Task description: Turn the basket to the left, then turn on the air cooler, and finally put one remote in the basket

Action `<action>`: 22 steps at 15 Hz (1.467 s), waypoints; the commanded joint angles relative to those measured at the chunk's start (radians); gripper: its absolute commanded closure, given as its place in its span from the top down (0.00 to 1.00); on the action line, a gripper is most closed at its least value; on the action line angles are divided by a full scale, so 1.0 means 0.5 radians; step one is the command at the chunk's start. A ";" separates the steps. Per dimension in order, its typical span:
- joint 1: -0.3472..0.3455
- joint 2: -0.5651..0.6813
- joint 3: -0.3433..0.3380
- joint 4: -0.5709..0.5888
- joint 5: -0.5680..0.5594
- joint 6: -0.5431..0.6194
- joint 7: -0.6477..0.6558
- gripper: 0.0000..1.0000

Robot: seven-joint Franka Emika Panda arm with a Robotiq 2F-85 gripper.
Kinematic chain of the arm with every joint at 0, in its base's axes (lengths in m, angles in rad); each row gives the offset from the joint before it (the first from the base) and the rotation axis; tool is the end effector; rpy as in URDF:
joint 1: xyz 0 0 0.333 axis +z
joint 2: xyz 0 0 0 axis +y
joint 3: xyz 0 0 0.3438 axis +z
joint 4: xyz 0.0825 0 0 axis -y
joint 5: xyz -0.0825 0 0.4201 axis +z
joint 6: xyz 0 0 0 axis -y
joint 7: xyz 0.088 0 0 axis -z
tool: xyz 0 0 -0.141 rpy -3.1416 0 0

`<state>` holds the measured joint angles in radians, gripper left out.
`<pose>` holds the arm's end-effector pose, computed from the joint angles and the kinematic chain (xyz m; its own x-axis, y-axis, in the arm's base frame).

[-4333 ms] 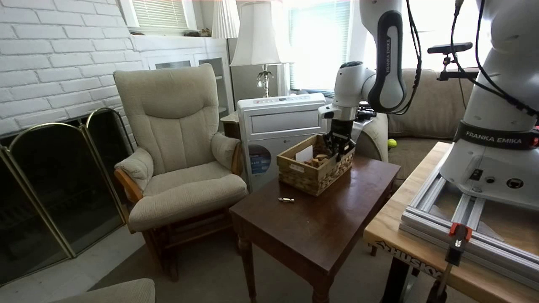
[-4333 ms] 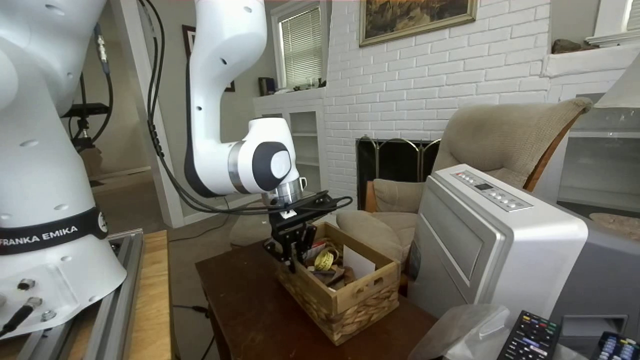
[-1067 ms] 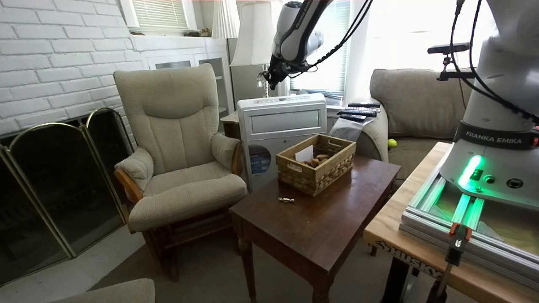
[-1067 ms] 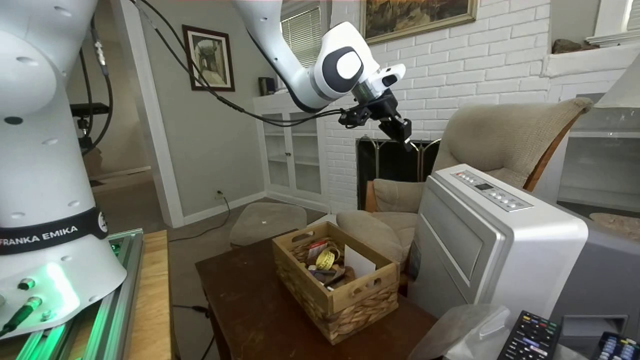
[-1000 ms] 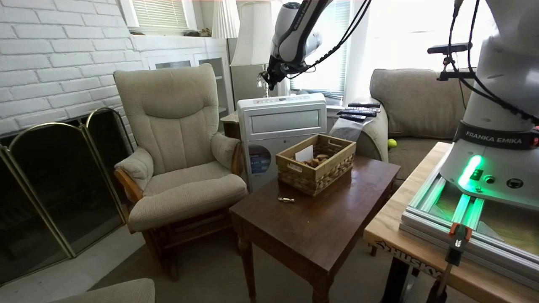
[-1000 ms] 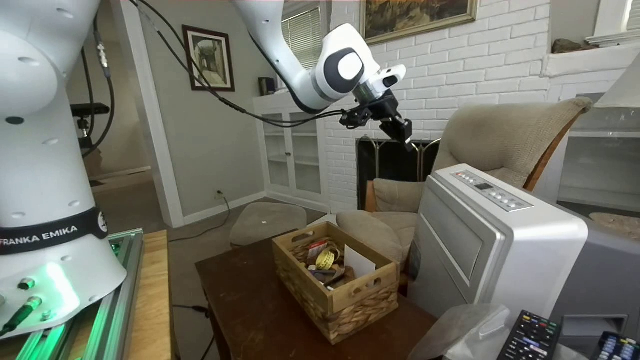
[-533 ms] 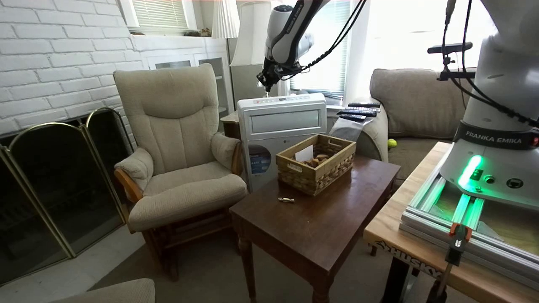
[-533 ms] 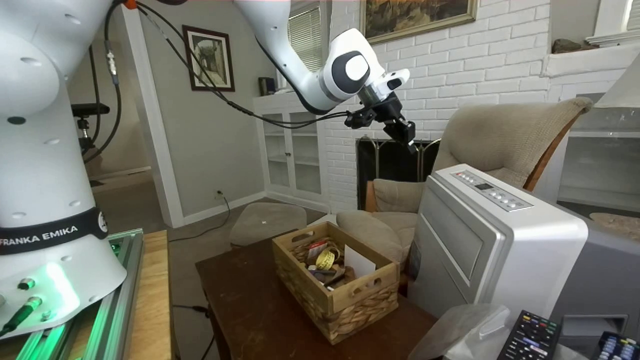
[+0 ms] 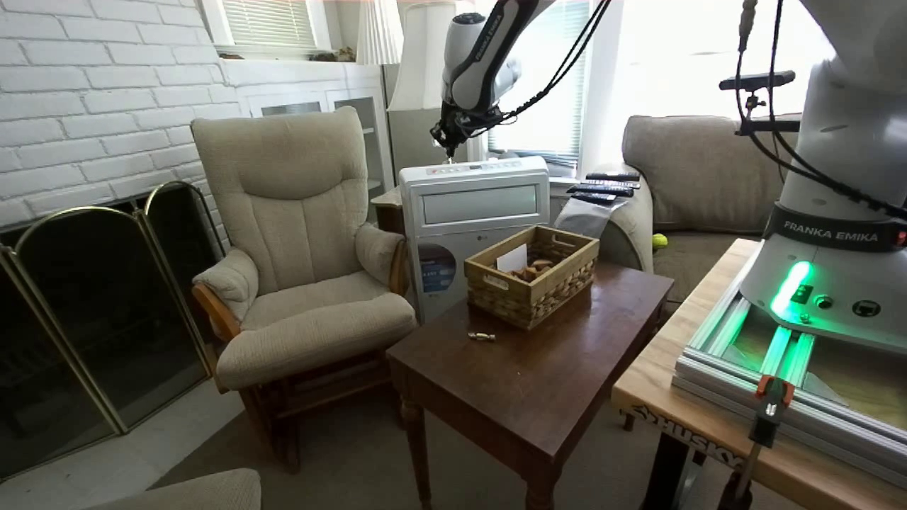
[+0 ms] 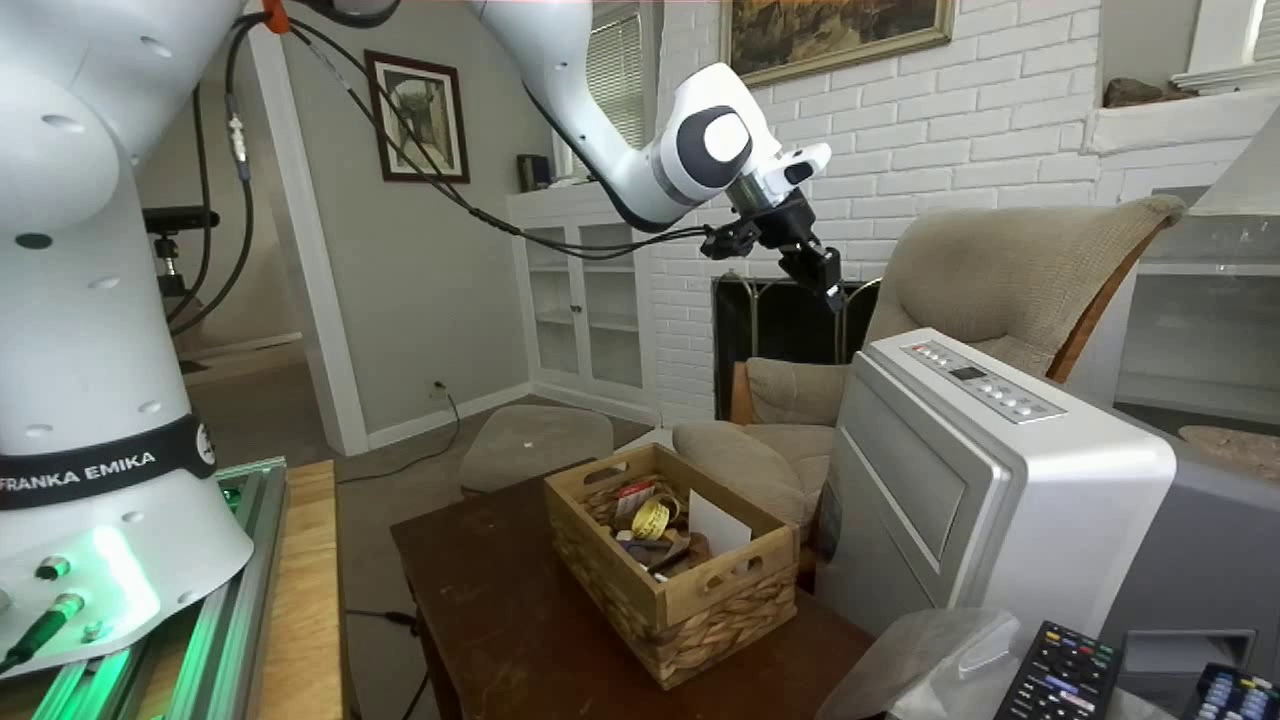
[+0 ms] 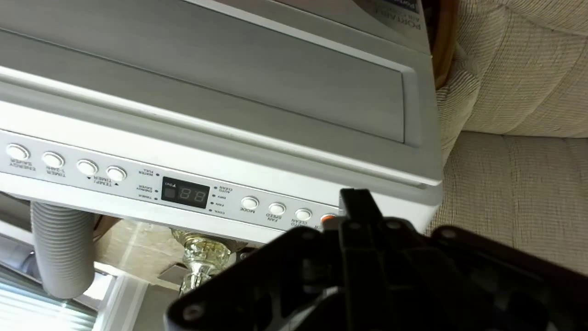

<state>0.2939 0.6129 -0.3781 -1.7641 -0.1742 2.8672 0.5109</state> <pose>0.7616 -0.0224 0.2630 0.8007 -0.2410 0.5484 -0.3320 -0.9406 0.0714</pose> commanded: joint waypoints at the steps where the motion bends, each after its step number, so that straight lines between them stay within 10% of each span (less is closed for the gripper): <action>1: -0.051 0.238 0.029 0.352 0.065 -0.187 0.064 0.00; 13: -0.493 0.615 0.499 0.947 0.252 -0.190 -0.415 0.00; 22: -0.548 0.884 0.498 1.301 0.236 -0.158 -0.517 0.00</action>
<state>0.0240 0.9768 -0.1310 -1.2209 -0.0786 2.7895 0.2847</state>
